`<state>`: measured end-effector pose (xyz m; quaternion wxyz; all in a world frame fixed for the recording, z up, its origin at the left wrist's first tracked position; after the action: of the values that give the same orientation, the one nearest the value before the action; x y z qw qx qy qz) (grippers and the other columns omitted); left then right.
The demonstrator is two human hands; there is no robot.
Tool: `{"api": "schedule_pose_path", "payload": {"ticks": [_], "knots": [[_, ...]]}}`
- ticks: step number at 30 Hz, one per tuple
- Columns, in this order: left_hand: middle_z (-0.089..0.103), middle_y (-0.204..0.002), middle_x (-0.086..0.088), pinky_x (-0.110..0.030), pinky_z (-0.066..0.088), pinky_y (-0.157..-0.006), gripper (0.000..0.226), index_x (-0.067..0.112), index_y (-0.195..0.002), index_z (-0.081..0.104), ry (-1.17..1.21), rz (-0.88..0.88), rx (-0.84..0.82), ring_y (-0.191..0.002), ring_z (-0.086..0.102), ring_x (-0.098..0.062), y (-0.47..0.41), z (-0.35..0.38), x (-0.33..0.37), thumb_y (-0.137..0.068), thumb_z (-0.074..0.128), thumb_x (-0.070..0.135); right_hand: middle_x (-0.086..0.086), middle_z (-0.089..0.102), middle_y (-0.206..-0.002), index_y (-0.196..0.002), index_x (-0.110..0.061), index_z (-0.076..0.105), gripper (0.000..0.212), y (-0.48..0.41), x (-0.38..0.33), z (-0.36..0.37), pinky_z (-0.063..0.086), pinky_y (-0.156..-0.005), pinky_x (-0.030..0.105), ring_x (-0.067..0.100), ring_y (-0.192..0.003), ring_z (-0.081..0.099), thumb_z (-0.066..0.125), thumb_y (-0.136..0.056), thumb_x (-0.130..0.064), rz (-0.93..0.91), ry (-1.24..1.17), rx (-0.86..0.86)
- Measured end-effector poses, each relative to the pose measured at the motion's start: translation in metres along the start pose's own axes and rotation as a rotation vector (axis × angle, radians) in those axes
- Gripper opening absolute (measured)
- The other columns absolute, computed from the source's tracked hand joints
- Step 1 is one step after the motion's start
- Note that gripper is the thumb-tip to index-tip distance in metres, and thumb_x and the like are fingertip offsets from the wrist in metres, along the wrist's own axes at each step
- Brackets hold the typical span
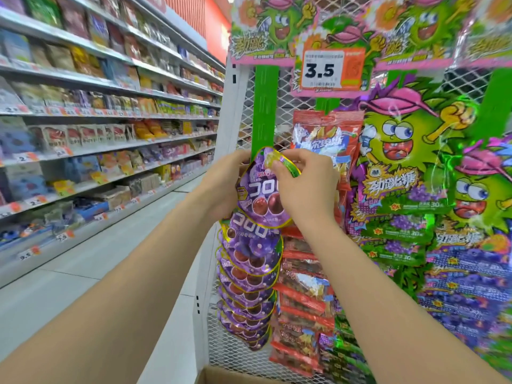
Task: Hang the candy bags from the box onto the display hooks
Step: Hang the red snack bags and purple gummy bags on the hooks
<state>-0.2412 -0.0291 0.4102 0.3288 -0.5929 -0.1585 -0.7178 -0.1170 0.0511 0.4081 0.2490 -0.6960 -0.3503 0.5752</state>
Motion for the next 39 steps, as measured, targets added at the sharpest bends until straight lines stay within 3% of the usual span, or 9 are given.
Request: {"api": "schedule_pose_path", "payload": {"ticks": [6,9,11,14,18,25,31,37,39], "knots": [[0.081,-0.082,-0.004,-0.024,0.059,-0.052,0.03,0.008,-0.111,0.07,-0.057,-0.052,-0.083,-0.068,0.078,-0.017,0.013,0.002,0.01,-0.11,0.051,0.032,-0.004,0.079,-0.113,-0.116,-0.022,0.08,0.025,0.001,-0.008,0.001,0.05,-0.104,0.041,0.022,-0.114,0.069,0.076,-0.094,-0.033,0.06,-0.04,0.03],[0.07,-0.121,0.0,-0.008,0.051,-0.053,0.041,0.008,-0.143,0.059,-0.157,-0.022,-0.056,-0.096,0.073,-0.019,0.017,0.004,0.016,-0.112,0.048,0.033,-0.004,0.079,-0.111,-0.116,-0.02,0.08,0.025,0.005,-0.008,0.0,0.051,-0.101,0.038,0.021,-0.11,0.069,0.074,-0.095,-0.033,0.073,-0.02,0.053],[0.067,-0.135,-0.004,-0.009,0.052,-0.056,0.047,0.008,-0.145,0.058,-0.178,0.02,-0.022,-0.116,0.069,-0.023,0.013,0.003,0.014,-0.11,0.051,0.04,-0.003,0.079,-0.109,-0.115,-0.019,0.081,0.025,0.008,-0.008,-0.002,0.053,-0.099,0.038,0.02,-0.108,0.07,0.074,-0.095,-0.032,0.085,-0.008,0.057],[0.077,-0.113,-0.002,-0.02,0.057,-0.067,0.037,0.011,-0.13,0.066,-0.159,0.038,0.017,-0.096,0.076,-0.015,0.008,0.002,0.01,-0.107,0.058,0.04,-0.001,0.079,-0.111,-0.116,-0.017,0.081,0.025,0.009,-0.009,-0.004,0.053,-0.101,0.038,0.02,-0.109,0.071,0.073,-0.096,-0.03,0.095,-0.012,0.048],[0.072,-0.055,0.008,-0.018,0.053,-0.044,0.015,0.013,-0.095,0.067,-0.061,0.015,-0.009,-0.048,0.069,-0.003,0.012,0.003,0.011,-0.105,0.065,0.025,-0.001,0.08,-0.092,-0.11,-0.019,0.082,0.02,0.006,-0.014,-0.008,0.052,-0.086,0.031,0.021,-0.083,0.071,0.071,-0.097,-0.028,0.079,-0.001,0.037],[0.068,-0.052,0.008,-0.018,0.05,-0.041,0.015,0.011,-0.093,0.067,-0.101,0.04,0.056,-0.043,0.066,-0.006,0.01,0.004,0.012,-0.103,0.066,0.023,-0.002,0.076,-0.07,-0.102,-0.019,0.083,0.017,0.001,-0.016,-0.009,0.058,-0.087,0.036,0.021,-0.064,0.072,0.07,-0.094,-0.027,0.054,0.004,0.018],[0.072,-0.087,-0.001,-0.025,0.056,-0.061,0.022,0.014,-0.1,0.071,-0.127,0.056,0.057,-0.059,0.071,-0.01,0.002,0.0,0.011,-0.098,0.072,0.036,-0.003,0.08,-0.082,-0.088,-0.021,0.084,0.016,-0.006,-0.02,-0.015,0.048,-0.072,0.023,0.017,-0.078,0.072,0.068,-0.089,-0.021,0.083,0.0,0.017],[0.072,-0.06,0.019,-0.014,0.055,-0.053,0.016,0.019,-0.096,0.07,-0.241,0.139,-0.039,-0.058,0.07,0.006,-0.001,0.0,0.007,-0.103,0.068,0.033,-0.005,0.071,-0.063,-0.069,-0.03,0.073,0.02,-0.006,-0.009,-0.01,0.056,-0.073,0.031,0.022,-0.07,0.071,0.068,-0.088,-0.023,0.096,0.063,-0.058],[0.078,-0.076,0.015,-0.02,0.059,-0.071,0.024,0.017,-0.098,0.075,-0.327,0.21,-0.008,-0.071,0.073,0.003,-0.004,-0.006,0.005,-0.102,0.068,0.039,-0.003,0.076,-0.076,-0.077,-0.026,0.078,0.016,0.0,0.002,-0.005,0.056,-0.081,0.033,0.025,-0.085,0.072,0.068,-0.089,-0.029,0.069,0.091,-0.074]]}}
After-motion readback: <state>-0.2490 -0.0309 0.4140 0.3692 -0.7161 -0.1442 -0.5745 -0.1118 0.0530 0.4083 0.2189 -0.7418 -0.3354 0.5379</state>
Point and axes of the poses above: each hand's wrist, its own y-axis away from the middle knuckle, its own z-axis out of the palm, x = y × z, the point moved 3 cm from there along -y, towards the middle knuckle
